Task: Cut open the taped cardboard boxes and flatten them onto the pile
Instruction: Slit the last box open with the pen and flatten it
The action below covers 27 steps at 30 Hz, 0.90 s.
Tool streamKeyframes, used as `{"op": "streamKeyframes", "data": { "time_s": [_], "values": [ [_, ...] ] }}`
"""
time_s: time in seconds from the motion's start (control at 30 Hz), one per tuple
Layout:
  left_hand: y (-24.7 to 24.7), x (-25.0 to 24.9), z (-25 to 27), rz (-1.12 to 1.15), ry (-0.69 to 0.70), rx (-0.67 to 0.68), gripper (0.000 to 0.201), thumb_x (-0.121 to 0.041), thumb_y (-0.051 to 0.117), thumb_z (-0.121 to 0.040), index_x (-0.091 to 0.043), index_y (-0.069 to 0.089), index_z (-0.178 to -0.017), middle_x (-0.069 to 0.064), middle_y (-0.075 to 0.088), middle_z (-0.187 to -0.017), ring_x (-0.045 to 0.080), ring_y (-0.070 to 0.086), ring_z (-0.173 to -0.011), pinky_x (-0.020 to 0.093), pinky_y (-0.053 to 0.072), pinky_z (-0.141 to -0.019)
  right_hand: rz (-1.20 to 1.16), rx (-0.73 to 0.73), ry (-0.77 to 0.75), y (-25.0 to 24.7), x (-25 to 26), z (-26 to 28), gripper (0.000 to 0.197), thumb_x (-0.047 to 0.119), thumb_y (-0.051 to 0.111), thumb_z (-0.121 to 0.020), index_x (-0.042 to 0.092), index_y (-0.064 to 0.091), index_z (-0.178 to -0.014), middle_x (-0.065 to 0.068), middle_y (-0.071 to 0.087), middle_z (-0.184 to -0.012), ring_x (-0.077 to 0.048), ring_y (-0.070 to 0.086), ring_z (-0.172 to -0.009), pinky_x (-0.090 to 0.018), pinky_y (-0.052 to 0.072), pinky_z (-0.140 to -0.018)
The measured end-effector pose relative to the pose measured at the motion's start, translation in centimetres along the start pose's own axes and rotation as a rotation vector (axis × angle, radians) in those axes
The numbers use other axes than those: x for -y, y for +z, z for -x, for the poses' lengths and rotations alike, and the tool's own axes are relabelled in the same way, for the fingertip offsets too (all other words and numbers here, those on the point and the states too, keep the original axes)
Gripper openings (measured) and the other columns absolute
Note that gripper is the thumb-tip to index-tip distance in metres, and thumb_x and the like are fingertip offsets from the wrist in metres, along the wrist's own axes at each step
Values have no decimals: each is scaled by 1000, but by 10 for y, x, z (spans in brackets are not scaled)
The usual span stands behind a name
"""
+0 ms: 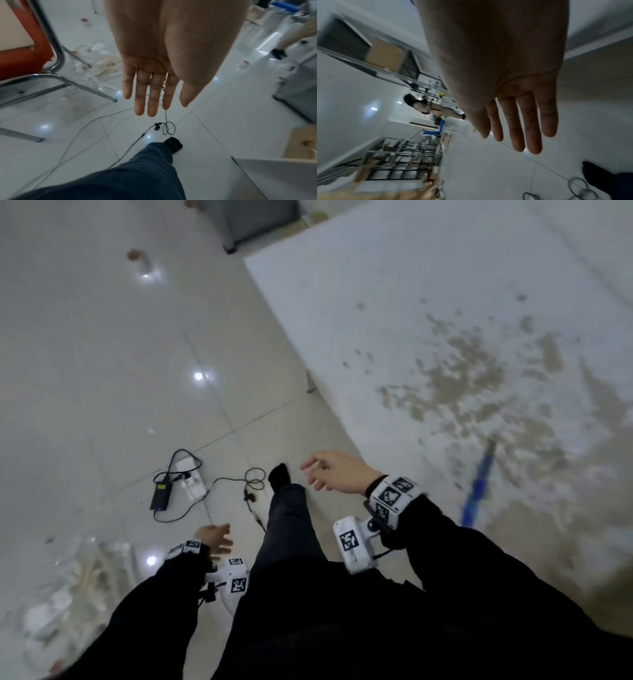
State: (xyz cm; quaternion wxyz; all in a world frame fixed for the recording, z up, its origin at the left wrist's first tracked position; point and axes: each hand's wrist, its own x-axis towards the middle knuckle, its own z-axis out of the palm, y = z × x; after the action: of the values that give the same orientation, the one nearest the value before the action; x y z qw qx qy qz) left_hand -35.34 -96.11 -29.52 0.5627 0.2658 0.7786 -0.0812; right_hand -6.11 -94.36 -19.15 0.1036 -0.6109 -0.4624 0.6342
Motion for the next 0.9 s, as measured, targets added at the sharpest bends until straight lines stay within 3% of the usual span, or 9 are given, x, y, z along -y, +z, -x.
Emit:
{"op": "streamKeyframes", "data": {
  "time_s": [0.1,0.13,0.2,0.23,0.33,0.4,0.47,0.7,0.9],
  "values": [
    [-50,-13,-35,41,-94,-12,28,-18,53,-97,7,58,-109,15,60,-71,25,57,-64,38,47,-81,-68,-8,141,6,31,-84,17,14,48,-96,7,58,-107,-6,60,-81,-17,57,-62,-18,42,-54],
    [-66,-27,-36,44,-107,0,24,-17,52,-97,5,57,-103,15,60,-70,24,58,-61,34,50,-75,-97,-27,212,5,37,-107,12,14,47,-95,10,57,-101,-5,58,-77,-14,55,-55,-19,40,-51],
    [-100,-62,-42,17,-100,22,19,-13,48,-99,4,53,-93,16,58,-72,21,56,-54,19,48,-44,-128,-54,369,2,45,-150,14,13,44,-96,16,53,-86,-4,53,-71,-10,51,-42,-19,35,-46],
    [-116,-80,-46,16,-68,8,18,-12,45,-99,4,52,-93,18,58,-77,22,54,-56,19,43,-36,-121,-57,442,-2,48,-165,19,14,42,-97,18,51,-80,-4,53,-69,-10,51,-42,-19,35,-47],
    [-162,-137,-71,107,16,-54,21,-14,43,-100,4,54,-104,19,58,-90,25,55,-64,27,43,-53,-80,-85,549,-17,66,-205,26,12,41,-98,16,48,-73,-6,52,-68,-17,50,-54,-23,36,-51],
    [-185,-175,-86,307,12,5,21,-14,41,-100,2,54,-104,19,58,-86,26,57,-67,32,46,-70,-125,-121,568,-28,80,-233,25,9,41,-98,12,49,-74,-7,50,-66,-18,46,-54,-23,36,-50],
    [-206,-216,-104,517,9,17,18,-11,41,-99,2,53,-97,20,55,-82,28,56,-69,37,46,-79,-143,-150,573,-39,98,-266,20,8,42,-97,11,51,-79,-6,50,-66,-16,47,-55,-22,38,-49],
    [-273,-353,-153,382,48,-32,14,-17,47,-99,-4,53,-102,11,59,-74,23,57,-63,28,38,-58,-245,-144,593,-84,171,-408,28,10,46,-96,18,46,-69,-1,52,-74,-13,52,-64,-24,47,-63],
    [-355,-452,-193,247,-37,-51,14,-17,46,-99,-4,51,-102,11,58,-74,22,56,-65,28,36,-64,-382,-160,460,-139,302,-510,26,12,43,-96,11,50,-72,-6,54,-67,-18,49,-54,-23,39,-47]
  ]
}}
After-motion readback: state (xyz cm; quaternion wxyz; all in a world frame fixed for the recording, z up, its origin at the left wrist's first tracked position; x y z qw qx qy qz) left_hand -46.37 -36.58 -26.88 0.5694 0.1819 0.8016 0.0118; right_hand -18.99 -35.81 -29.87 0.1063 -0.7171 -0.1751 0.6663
